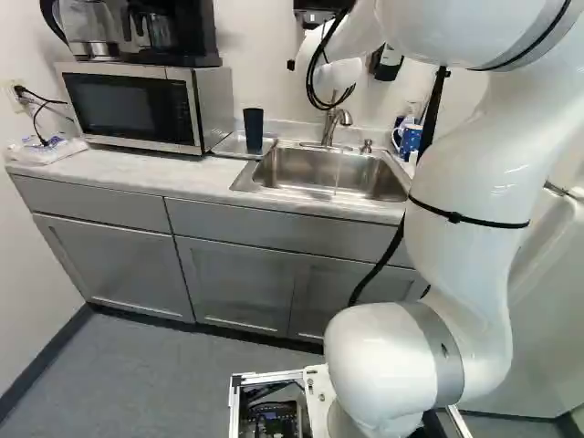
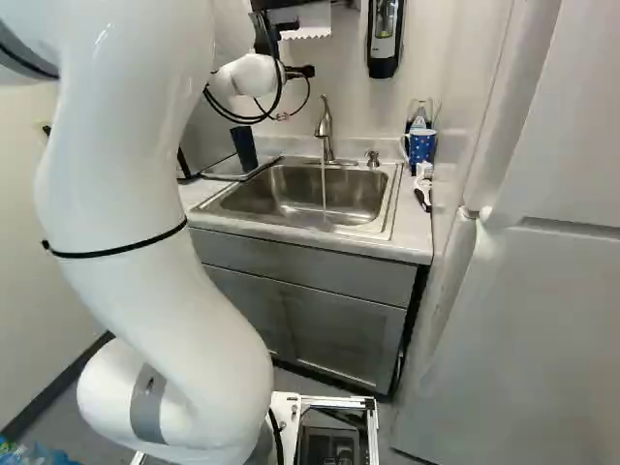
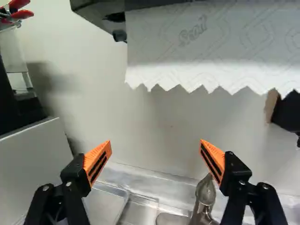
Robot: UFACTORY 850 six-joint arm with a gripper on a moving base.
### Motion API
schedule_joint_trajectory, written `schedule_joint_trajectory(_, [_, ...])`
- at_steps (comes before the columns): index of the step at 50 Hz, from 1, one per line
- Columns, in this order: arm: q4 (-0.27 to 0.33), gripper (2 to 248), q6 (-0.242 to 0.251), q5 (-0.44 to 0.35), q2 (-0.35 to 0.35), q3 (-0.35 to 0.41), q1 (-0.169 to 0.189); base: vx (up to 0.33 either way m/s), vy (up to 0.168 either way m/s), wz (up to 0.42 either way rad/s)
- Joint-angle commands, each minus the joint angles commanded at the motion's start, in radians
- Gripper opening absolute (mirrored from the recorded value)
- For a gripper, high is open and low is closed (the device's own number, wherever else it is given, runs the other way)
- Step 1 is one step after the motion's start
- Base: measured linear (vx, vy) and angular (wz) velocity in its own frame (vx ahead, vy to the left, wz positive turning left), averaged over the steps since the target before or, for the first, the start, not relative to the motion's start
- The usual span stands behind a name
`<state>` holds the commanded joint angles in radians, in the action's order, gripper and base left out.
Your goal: Rinse the cup and place it in the tray
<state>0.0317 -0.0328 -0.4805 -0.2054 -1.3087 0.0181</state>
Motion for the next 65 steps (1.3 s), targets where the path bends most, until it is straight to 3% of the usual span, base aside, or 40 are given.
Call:
schedule_joint_trajectory(28, [0.000,247,0.000,0.060,-0.089,-0.099,0.045,0.000,0.000,0.000])
schedule_joint_trajectory(55, [0.000,247,0.000,0.132,-0.204,-0.233,0.038,0.000,0.000,0.000])
schedule_joint_trajectory(65, [0.000,247,0.000,0.159,-0.215,-0.247,0.034,0.000,0.000,0.000])
